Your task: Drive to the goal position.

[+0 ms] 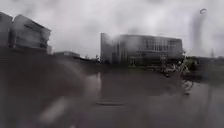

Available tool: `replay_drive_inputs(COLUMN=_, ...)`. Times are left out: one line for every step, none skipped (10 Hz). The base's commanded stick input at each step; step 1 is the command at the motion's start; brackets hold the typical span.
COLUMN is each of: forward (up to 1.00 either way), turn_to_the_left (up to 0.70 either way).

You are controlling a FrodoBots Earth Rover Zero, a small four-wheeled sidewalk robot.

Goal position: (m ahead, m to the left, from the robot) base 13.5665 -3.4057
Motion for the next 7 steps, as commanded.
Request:
replay_drive_inputs(forward=0.70, turn_to_the_left=0.00)
replay_drive_inputs(forward=0.70, turn_to_the_left=0.00)
replay_drive_inputs(forward=0.70, turn_to_the_left=0.00)
replay_drive_inputs(forward=0.70, turn_to_the_left=0.00)
replay_drive_inputs(forward=0.70, turn_to_the_left=0.00)
replay_drive_inputs(forward=0.70, turn_to_the_left=0.00)
replay_drive_inputs(forward=0.70, turn_to_the_left=0.00)
